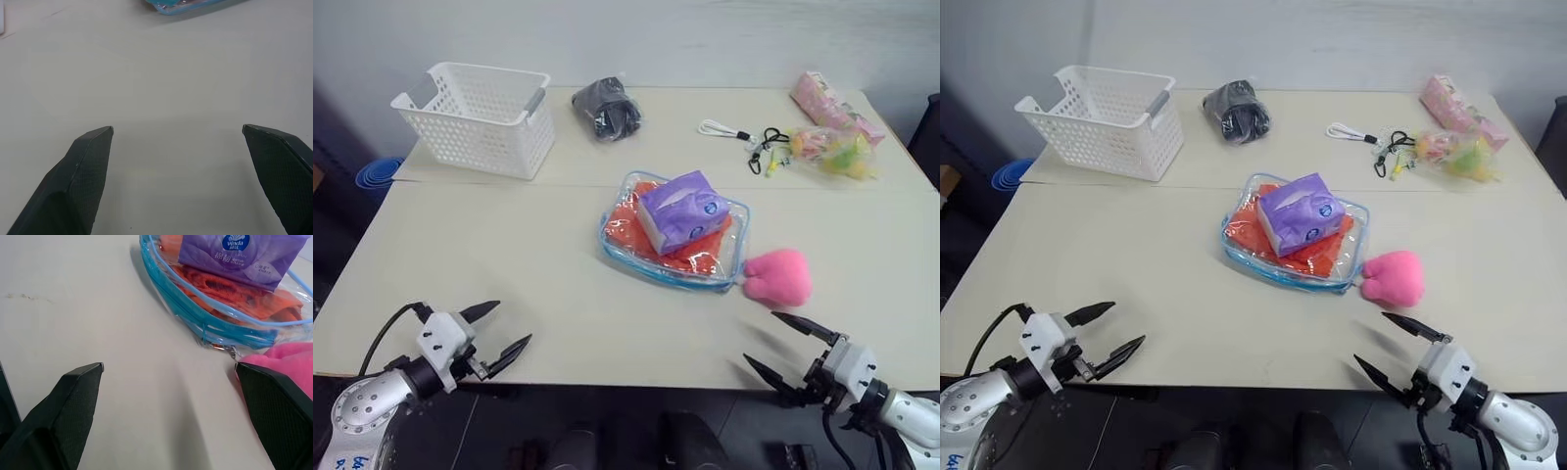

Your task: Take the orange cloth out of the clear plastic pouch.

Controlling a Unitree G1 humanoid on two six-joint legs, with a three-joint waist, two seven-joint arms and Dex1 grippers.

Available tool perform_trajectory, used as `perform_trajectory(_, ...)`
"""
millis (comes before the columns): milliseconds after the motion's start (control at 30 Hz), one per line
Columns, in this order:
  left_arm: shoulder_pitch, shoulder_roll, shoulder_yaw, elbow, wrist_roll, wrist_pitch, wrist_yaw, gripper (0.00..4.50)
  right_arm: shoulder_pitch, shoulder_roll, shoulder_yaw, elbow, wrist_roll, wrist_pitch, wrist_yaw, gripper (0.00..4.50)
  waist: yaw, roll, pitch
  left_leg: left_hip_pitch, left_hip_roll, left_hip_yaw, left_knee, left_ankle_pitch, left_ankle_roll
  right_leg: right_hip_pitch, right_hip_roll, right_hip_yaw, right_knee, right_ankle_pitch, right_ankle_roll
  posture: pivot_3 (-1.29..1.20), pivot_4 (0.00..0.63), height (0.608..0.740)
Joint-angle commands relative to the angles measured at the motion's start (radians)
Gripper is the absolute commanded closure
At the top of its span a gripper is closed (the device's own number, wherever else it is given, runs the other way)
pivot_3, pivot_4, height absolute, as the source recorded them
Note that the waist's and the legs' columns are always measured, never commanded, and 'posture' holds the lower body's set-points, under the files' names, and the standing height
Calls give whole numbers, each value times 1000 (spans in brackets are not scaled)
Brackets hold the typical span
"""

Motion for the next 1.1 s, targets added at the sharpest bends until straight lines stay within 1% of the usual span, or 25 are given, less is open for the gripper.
perform_trajectory(33,11,-1,4,-20,-6,-21,-2,86,-8,-15,-17,2,16,-20,12,0,0,0,0,0,0,0,0,0,0,0,0,0,0,0,0,0,150,740)
perform_trajectory(200,1,-3,15,-30,-38,14,2,86,-17,-8,-11,9,14,-21,14,0,0,0,0,0,0,0,0,1,-1,0,0,0,0,0,0,0,150,740)
perform_trajectory(367,-5,38,46,-25,-95,67,-41,86,-13,0,5,4,9,-27,20,0,0,0,0,0,0,0,0,1,-1,0,0,0,0,0,0,0,150,740)
perform_trajectory(467,-18,63,63,2,-108,64,-68,86,-10,6,9,3,5,-36,18,0,0,0,0,0,0,0,0,1,-1,0,0,0,0,0,0,0,150,740)
perform_trajectory(600,-75,86,47,16,-132,90,-102,86,1,9,9,21,5,-62,27,0,2,0,0,0,0,0,0,1,-2,0,0,0,0,0,0,0,150,740)
perform_trajectory(733,-138,86,13,20,-120,89,-114,86,6,16,4,10,5,-72,9,0,0,0,0,0,0,0,0,1,-3,0,0,0,0,0,0,0,150,740)
perform_trajectory(867,-244,90,-61,31,-76,84,-107,86,30,44,-1,-52,56,-61,-10,0,2,0,0,0,0,0,0,2,-4,0,0,-1,1,0,0,0,150,740)
perform_trajectory(967,-350,74,-141,34,-60,100,-108,86,45,86,-10,-124,143,-79,-9,0,3,0,0,0,0,0,0,2,-5,0,0,-1,2,0,1,0,150,740)
perform_trajectory(1067,-542,3,-295,90,1,116,-99,86,50,133,-28,-211,169,-45,-91,0,14,1,-1,0,-1,-1,1,3,-6,0,0,-1,2,1,2,0,150,740)
perform_trajectory(1100,-624,-46,-352,142,51,100,-74,86,48,145,-35,-231,161,-47,-113,0,16,0,-1,0,-1,-1,2,3,-6,0,0,-1,3,1,2,0,150,740)
